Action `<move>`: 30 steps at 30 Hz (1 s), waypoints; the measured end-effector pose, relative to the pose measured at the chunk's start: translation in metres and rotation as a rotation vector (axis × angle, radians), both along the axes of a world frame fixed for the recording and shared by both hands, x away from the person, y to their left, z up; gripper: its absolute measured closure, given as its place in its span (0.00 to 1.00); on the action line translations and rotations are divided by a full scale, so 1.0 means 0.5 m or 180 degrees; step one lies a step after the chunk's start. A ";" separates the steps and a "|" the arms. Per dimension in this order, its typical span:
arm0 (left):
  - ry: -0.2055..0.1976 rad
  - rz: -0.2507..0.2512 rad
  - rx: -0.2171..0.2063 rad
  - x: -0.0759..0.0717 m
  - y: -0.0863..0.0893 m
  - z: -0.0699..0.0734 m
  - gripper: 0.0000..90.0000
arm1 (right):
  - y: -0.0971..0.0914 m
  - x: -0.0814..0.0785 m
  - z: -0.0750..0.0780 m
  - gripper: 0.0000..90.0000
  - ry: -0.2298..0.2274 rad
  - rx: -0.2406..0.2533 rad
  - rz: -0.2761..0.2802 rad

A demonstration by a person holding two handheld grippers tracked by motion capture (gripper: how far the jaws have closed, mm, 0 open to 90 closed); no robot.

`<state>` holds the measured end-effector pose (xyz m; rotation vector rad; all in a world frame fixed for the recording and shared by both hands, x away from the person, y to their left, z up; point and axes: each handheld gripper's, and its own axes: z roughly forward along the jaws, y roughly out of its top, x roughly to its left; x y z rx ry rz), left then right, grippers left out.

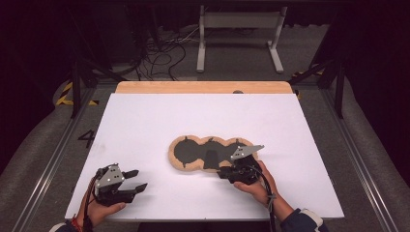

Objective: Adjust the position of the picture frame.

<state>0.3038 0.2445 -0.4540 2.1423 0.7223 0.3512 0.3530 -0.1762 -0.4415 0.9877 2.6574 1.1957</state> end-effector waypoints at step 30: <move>0.0029 0.0015 0.0000 0.006 -0.004 -0.002 0.43 | -0.016 0.051 -0.007 0.67 0.1038 0.0889 -0.0362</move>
